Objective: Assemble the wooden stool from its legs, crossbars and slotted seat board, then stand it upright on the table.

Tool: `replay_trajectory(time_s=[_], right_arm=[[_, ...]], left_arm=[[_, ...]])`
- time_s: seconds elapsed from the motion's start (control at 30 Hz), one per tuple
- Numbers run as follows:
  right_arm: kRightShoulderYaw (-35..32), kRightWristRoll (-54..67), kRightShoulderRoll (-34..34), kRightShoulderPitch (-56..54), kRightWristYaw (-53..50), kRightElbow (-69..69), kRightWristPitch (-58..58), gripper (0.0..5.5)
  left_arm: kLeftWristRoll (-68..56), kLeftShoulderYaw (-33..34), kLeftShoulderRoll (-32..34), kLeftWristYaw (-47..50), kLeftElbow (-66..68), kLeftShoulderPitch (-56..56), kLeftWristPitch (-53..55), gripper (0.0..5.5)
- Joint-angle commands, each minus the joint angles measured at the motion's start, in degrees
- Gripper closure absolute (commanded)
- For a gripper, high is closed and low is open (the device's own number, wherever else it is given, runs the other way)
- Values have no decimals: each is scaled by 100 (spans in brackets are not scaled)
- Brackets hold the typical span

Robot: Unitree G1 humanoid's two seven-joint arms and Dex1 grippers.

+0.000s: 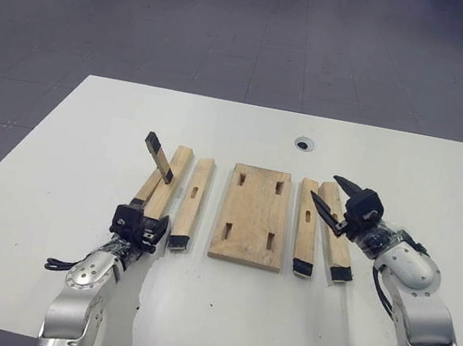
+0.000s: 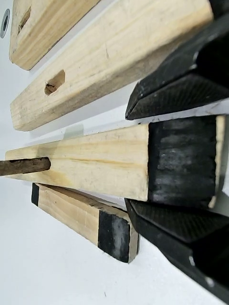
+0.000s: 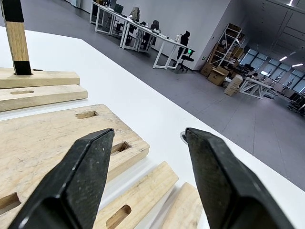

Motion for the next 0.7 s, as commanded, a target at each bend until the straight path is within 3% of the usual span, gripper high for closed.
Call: replay_trajectory(time_s=[0.03, 0.23, 0.33, 0.47, 0.63, 0.7], right_arm=[[-76, 77, 24, -147, -12, -3, 163, 274], [-794, 1903, 514, -424, -22, -198, 1854, 274], [-1257, 3400, 509, -721, 170, -138, 3177, 225], [-2020, 5834, 386, -1390, 233, 341, 4909, 146], [-2315, 7721, 60, -1868, 248, 901, 5897, 48], [-2292, 8111, -5, -1985, 226, 1023, 6004, 46]], left_arm=[[68, -116, 52, 37, 103, -37, 460, 327], [-1025, 584, -402, 189, -354, -1297, 380, 347], [-2536, 705, -484, -163, -905, -2083, 1090, 347], [-5031, 641, -76, -717, -1101, -2778, 2752, 347], [-6886, 426, 190, -887, -934, -3151, 3720, 347], [-7166, 277, 231, -866, -898, -3199, 3864, 347]])
